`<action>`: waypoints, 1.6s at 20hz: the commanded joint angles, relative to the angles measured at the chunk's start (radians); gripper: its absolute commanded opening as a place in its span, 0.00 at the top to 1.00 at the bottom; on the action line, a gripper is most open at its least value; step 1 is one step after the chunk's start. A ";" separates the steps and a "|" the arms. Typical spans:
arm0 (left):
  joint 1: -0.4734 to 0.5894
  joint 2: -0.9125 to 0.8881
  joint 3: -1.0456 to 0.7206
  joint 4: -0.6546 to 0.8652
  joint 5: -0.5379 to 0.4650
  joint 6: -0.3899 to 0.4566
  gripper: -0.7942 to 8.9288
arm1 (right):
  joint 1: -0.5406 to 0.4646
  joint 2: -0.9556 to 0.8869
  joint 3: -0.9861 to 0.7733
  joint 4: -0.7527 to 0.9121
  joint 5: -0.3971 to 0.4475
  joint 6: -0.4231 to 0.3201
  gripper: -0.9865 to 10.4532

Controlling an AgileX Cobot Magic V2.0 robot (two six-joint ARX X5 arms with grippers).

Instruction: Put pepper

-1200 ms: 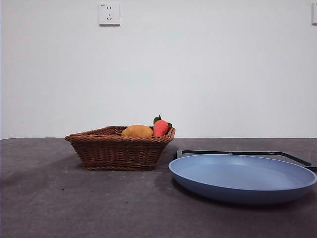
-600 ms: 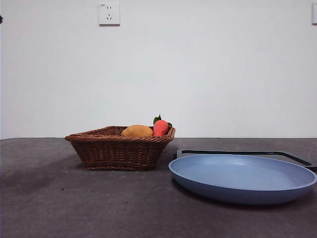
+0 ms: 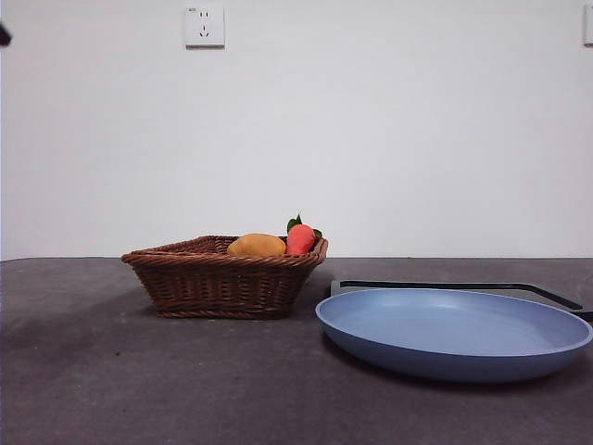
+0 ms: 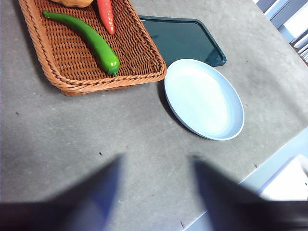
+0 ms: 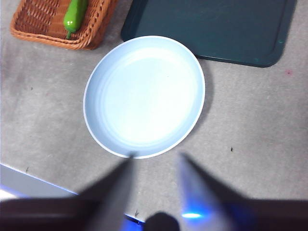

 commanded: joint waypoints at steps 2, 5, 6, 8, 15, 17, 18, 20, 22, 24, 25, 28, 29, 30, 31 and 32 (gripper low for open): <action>0.000 0.001 0.014 0.005 0.006 0.015 0.52 | 0.003 0.013 0.017 0.009 0.003 -0.008 0.64; 0.000 0.001 0.014 0.006 0.008 0.015 0.52 | 0.003 0.044 0.018 0.019 0.003 -0.007 0.64; 0.000 0.001 0.014 0.008 0.008 0.014 0.52 | 0.003 0.066 0.018 0.034 0.003 -0.006 0.64; 0.000 0.001 0.014 0.014 0.008 0.014 0.52 | 0.003 0.130 0.018 0.071 0.003 0.001 0.64; 0.000 0.001 0.014 0.022 0.008 0.015 0.52 | 0.020 0.466 0.017 0.227 0.003 0.011 0.64; 0.000 0.001 0.014 0.022 0.008 0.015 0.52 | 0.027 0.556 0.018 0.270 0.005 0.011 0.64; 0.000 0.001 0.014 0.022 0.008 0.015 0.52 | 0.028 0.597 0.018 0.290 0.006 0.010 0.64; 0.000 0.001 0.014 0.022 0.008 0.015 0.52 | 0.031 0.671 0.018 0.326 0.006 0.007 0.64; 0.000 0.001 0.014 0.022 0.008 0.015 0.52 | 0.039 0.733 0.017 0.355 0.039 0.005 0.66; 0.000 0.001 0.014 0.021 0.008 0.015 0.52 | 0.041 0.779 0.018 0.368 0.055 -0.008 0.67; 0.000 0.001 0.014 0.021 0.008 0.014 0.52 | 0.042 0.798 0.017 0.375 0.055 -0.008 0.67; 0.000 0.001 0.014 0.021 0.008 0.014 0.52 | 0.056 0.843 0.017 0.399 0.055 -0.008 0.68; 0.000 0.001 0.014 0.021 0.008 0.014 0.52 | 0.060 0.856 0.017 0.405 0.055 -0.008 0.70; 0.000 0.001 0.014 0.021 0.008 0.014 0.52 | 0.066 0.867 0.017 0.410 0.054 -0.008 0.73; 0.000 0.001 0.014 0.021 0.008 0.013 0.52 | 0.073 0.877 0.017 0.417 0.055 -0.008 0.75; 0.000 0.001 0.014 0.021 0.008 0.012 0.52 | 0.075 0.882 0.017 0.422 0.055 -0.007 0.79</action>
